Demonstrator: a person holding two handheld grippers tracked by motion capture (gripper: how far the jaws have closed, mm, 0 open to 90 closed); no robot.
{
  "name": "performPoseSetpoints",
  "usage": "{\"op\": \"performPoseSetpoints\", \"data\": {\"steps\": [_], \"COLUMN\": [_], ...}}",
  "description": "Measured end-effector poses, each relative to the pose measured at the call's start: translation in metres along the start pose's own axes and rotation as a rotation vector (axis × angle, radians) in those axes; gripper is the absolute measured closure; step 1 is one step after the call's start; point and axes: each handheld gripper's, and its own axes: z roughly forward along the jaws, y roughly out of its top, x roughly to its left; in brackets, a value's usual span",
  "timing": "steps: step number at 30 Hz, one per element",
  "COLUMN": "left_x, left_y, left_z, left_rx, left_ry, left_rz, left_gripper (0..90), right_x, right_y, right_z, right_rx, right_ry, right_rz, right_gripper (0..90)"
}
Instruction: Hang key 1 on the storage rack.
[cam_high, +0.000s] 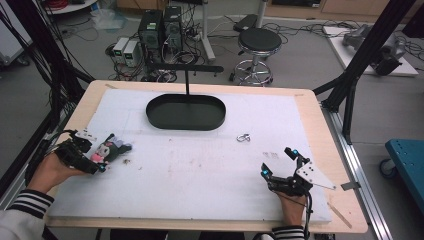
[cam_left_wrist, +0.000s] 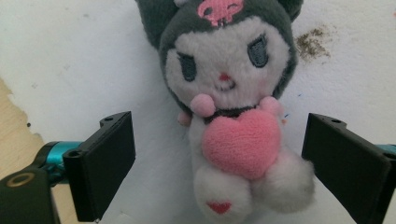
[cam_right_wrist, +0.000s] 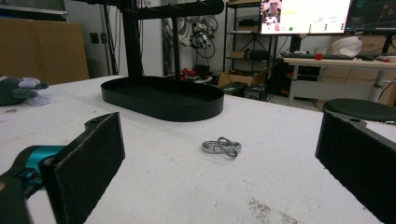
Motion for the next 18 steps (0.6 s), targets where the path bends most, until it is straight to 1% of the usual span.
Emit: {"op": "performPoseSetpoints", "data": {"steps": [2,3,5,6,7,9,12,13,14,15,16,17,18], "left_x": [-0.0007,-0.0009,0.0001,0.0005,0.0005,0.0012,0.0013,0.0009,0.0004,-0.0002,-0.0011,-0.0016,-0.0024], "left_y": [0.0005,0.0005,0.001,0.001,0.001,0.0005,0.001,0.0013,0.0016,0.002,0.0021,0.0026,0.0027], "left_z": [0.0023,0.0032,0.0028,0.0027,0.003,0.0035,0.0052,0.0055,0.0056,0.0052,0.0054,0.0053,0.0056], "left_rx": [0.017,0.02,0.019,0.015,0.013,0.02,0.037,0.037,0.032,0.036,0.036,0.044,0.041], "left_ry": [0.011,0.007,0.001,0.0,0.002,-0.011,-0.019,-0.025,-0.03,-0.036,-0.047,-0.043,-0.04], "left_rz": [0.002,-0.002,0.0,-0.005,-0.014,-0.02,-0.015,-0.012,-0.006,-0.004,-0.007,-0.007,-0.019], "left_gripper": [11.3,12.7,19.7,21.7,22.6,23.9,25.6,29.5,29.5,32.3,39.6,39.6,43.2], "right_x": [0.0,0.0,-0.0001,-0.0002,-0.0002,-0.0004,-0.0003,-0.0004,-0.0004,-0.0002,-0.0003,-0.0003,-0.0003], "right_y": [0.0,0.0,0.0,0.0,0.0,-0.0001,-0.0001,-0.0001,-0.0001,0.0,-0.0001,-0.0001,-0.0001], "right_z": [0.0,0.0,0.0,0.0001,0.0001,0.0,0.0001,0.0,0.0,0.0001,0.0,0.0,0.0], "right_rx": [0.0,0.0,0.0,-0.002,-0.002,-0.002,-0.002,-0.002,-0.002,-0.002,-0.002,-0.002,-0.002], "right_ry": [0.0,0.0,0.0,-0.001,-0.002,0.0,-0.001,-0.001,-0.001,-0.001,0.0,0.0,0.0], "right_rz": [0.0,0.0,0.001,0.0,-0.001,-0.001,-0.001,-0.001,-0.001,0.0,-0.001,-0.001,-0.001], "right_gripper": [0.5,0.5,0.5,0.5,0.5,0.5,0.5,0.5,0.5,0.5,0.5,0.5,0.5]}}
